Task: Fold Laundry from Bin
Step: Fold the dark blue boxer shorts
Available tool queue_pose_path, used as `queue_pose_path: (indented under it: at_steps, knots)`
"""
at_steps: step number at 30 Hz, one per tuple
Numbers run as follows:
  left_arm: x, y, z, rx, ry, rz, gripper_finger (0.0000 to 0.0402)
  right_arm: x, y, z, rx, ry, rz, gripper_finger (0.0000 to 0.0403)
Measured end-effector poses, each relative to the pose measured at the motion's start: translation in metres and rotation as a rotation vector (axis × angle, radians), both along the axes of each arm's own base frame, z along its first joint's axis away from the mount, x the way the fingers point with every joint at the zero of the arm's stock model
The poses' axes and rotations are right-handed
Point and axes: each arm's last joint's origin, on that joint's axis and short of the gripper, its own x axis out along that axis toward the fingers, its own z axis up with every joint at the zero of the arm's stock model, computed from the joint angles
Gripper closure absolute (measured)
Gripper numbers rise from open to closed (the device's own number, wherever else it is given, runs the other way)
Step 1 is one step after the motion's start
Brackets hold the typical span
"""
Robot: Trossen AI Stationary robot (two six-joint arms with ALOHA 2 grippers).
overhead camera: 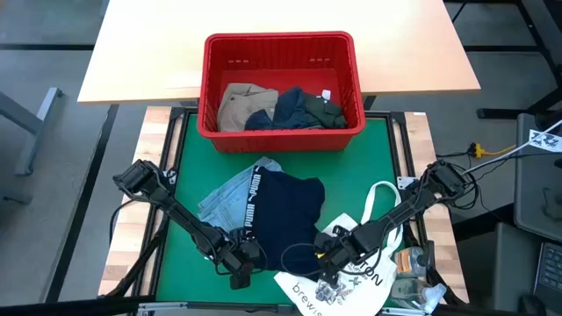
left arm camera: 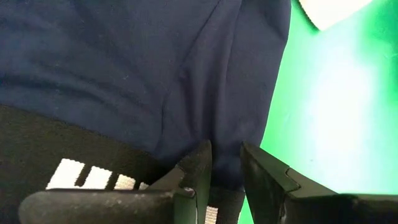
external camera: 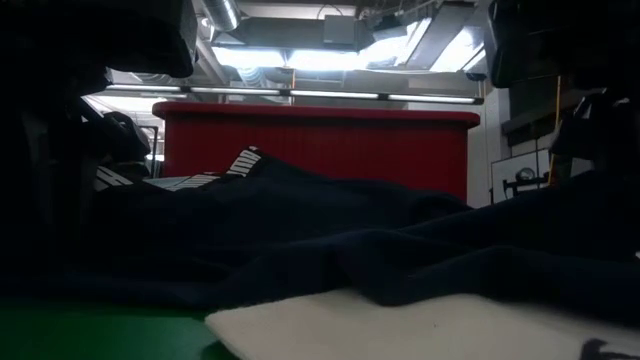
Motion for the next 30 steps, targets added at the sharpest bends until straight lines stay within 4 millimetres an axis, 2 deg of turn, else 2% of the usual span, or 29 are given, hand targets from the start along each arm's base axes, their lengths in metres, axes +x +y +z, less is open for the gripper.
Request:
queue_pose_path:
  at_steps: [7, 16, 30]
  knots:
    - [0.0, 0.0, 0.0, 0.002, -0.003, 0.001, 0.032, 0.003, 0.002, -0.016, -0.018, 0.038, 0.007, 0.0253]
    - [0.001, 0.0, 0.0, -0.003, -0.009, 0.001, 0.032, 0.009, 0.004, -0.015, -0.028, -0.045, 0.006, 0.0253]
    - [0.0, -0.001, 0.0, -0.008, -0.005, -0.002, 0.032, 0.01, 0.008, -0.013, 0.042, -0.044, 0.064, 0.0253]
